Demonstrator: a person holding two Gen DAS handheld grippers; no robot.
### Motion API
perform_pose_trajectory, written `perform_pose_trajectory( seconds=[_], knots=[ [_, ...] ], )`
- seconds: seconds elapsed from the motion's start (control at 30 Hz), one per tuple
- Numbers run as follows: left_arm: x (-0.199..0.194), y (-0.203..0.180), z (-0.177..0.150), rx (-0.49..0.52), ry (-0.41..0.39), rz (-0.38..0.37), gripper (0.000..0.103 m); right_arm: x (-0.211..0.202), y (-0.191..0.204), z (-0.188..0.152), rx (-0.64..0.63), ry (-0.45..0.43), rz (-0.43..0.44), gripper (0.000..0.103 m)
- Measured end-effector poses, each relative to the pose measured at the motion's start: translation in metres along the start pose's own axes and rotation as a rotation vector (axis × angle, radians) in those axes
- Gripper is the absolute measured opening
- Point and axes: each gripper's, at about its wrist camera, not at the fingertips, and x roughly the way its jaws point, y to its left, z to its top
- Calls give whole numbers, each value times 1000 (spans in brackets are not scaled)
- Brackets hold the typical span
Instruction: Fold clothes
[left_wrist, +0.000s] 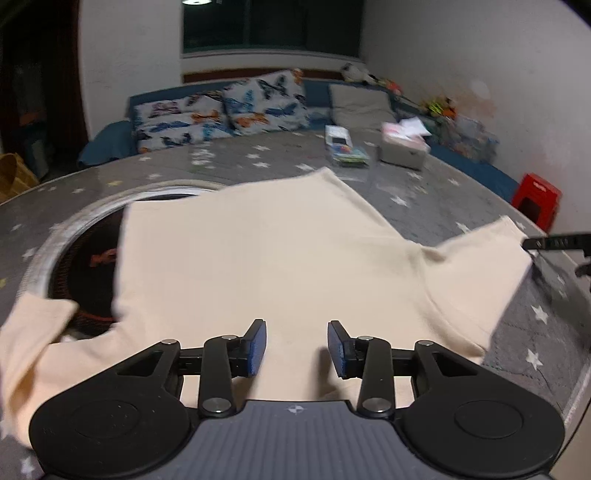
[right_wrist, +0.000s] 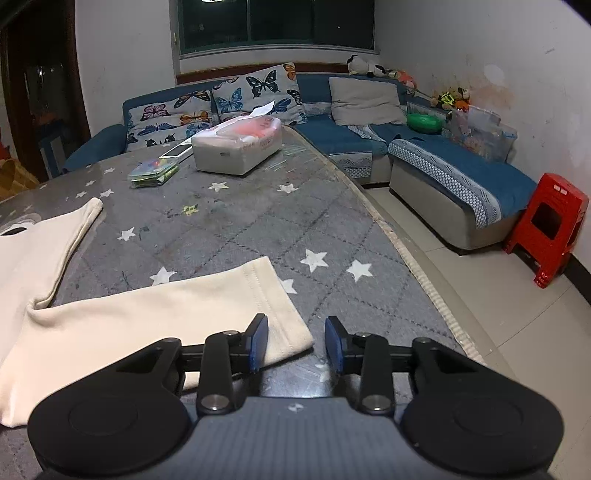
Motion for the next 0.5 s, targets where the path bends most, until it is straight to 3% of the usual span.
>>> perform_pose_trajectory(
  seconds=[0.17,0.37,0.5],
  knots=[
    [-17,33,-1,-78,-29,63,38,1,3,1,5,-1,-1,35],
    [-23,100,-11,-224,22,176,38,3,6,2,4,1,-8,36],
    [-29,131,-20,-233,17,280,38,3,6,3,1,6,-11,37]
  ],
)
